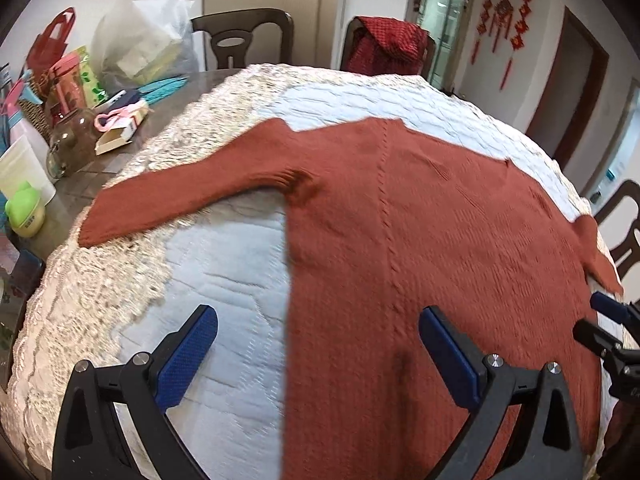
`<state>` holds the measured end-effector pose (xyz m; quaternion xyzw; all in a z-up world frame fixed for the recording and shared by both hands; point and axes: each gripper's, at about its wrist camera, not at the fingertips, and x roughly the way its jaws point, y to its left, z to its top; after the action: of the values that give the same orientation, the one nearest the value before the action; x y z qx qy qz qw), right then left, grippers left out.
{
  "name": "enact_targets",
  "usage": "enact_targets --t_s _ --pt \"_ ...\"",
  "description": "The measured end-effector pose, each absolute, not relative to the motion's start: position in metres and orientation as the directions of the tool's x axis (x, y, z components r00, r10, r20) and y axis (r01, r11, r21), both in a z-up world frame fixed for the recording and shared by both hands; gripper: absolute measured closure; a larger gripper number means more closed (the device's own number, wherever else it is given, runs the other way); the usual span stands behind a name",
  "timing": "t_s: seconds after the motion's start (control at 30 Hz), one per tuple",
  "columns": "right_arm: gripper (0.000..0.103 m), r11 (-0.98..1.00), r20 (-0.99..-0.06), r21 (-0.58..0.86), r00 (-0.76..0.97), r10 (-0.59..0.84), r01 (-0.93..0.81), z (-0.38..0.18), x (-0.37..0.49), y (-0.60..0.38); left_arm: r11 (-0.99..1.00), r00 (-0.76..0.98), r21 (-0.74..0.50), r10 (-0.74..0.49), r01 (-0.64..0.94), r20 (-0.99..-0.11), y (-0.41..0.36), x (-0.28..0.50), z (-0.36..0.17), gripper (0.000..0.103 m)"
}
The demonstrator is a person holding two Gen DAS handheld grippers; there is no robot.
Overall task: Fold small clothes
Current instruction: 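Move the left tool to the sweater sleeve and grasp its cuff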
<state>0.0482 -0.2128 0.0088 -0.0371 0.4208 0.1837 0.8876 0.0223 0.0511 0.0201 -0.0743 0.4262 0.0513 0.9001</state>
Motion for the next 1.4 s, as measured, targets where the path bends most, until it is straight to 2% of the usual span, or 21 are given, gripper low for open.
enact_targets --t_s 0.27,0.47,0.57,0.63,0.8,0.97,1.03,1.07,1.13,1.23,1.4 --pt "0.023 0.925 -0.768 0.087 0.566 0.299 -0.371 0.006 0.058 -0.201 0.972 0.638 -0.077 0.085 -0.222 -0.765 0.084 0.032 0.019 0.001" --pt "0.023 0.923 -0.778 0.084 0.554 0.297 -0.376 0.002 0.063 -0.194 0.929 0.648 -0.13 0.136 -0.346 -0.75 0.14 0.033 0.017 0.001" --pt "0.023 0.924 -0.786 0.082 0.546 0.291 -0.374 -0.001 0.066 -0.192 0.894 0.647 -0.168 0.159 -0.415 -0.746 0.174 0.033 0.015 0.007" --pt "0.023 0.925 -0.79 0.078 0.544 0.284 -0.371 -0.002 0.068 -0.19 0.87 0.642 -0.192 0.17 -0.454 -0.748 0.191 0.032 0.012 0.016" --pt "0.023 0.926 -0.793 0.079 0.54 0.282 -0.368 -0.003 0.072 -0.188 0.822 0.645 -0.288 0.12 -0.491 -0.755 0.221 0.034 0.001 0.027" --pt "0.023 0.927 -0.797 0.077 0.537 0.278 -0.366 -0.003 0.076 -0.185 0.807 0.657 -0.306 0.131 -0.506 -0.742 0.233 0.044 -0.002 0.042" --pt "0.023 0.927 -0.797 0.077 0.535 0.278 -0.367 -0.004 0.078 -0.185 0.806 0.653 -0.293 0.147 -0.514 -0.743 0.235 0.047 -0.001 0.062" --pt "0.023 0.927 -0.798 0.077 0.535 0.279 -0.368 -0.004 0.078 -0.185 0.803 0.649 -0.29 0.152 -0.521 -0.745 0.237 0.048 -0.001 0.067" --pt "0.023 0.926 -0.797 0.08 0.535 0.281 -0.368 -0.004 0.078 -0.186 0.802 0.646 -0.288 0.154 -0.524 -0.747 0.24 0.051 0.0 0.084" --pt "0.023 0.926 -0.794 0.089 0.536 0.288 -0.366 -0.004 0.078 -0.188 0.815 0.664 -0.294 0.142 -0.499 -0.734 0.24 0.054 0.009 0.09" --pt "0.023 0.929 -0.784 0.11 0.544 0.3 -0.355 -0.002 0.077 -0.195 0.889 0.757 -0.32 0.044 -0.328 -0.652 0.208 0.063 0.053 0.09"
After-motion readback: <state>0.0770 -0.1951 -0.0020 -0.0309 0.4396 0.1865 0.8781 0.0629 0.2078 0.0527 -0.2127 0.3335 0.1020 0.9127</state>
